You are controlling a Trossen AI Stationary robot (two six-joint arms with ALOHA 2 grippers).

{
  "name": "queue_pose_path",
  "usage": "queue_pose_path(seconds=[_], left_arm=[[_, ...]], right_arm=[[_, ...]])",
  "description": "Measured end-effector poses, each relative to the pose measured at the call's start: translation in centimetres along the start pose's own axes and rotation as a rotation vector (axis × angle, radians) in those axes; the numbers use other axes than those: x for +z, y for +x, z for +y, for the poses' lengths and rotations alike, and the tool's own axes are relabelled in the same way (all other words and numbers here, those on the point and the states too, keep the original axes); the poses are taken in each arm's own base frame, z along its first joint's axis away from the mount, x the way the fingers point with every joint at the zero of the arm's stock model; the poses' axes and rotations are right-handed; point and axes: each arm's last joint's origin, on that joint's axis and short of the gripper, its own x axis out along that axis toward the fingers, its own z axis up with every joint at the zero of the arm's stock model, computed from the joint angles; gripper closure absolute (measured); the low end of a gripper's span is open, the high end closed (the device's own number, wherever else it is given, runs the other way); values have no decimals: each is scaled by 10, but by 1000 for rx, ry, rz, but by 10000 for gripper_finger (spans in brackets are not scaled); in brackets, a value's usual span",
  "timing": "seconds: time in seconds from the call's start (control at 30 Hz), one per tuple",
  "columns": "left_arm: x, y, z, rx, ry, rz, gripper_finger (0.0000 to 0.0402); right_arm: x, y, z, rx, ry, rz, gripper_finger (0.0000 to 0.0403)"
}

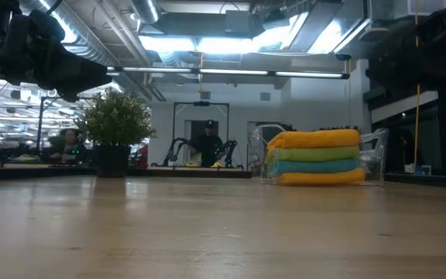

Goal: Fold microfiber towels
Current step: Return to Home Position

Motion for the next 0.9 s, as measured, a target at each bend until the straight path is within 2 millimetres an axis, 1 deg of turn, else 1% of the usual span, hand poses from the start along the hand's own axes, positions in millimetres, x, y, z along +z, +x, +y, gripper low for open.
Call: queue_pose_path(seconds=[0.9], left_arm=[[0,0,0,0,0,0,257]], right_arm=[[1,-1,0,1,-3,-13,167]])
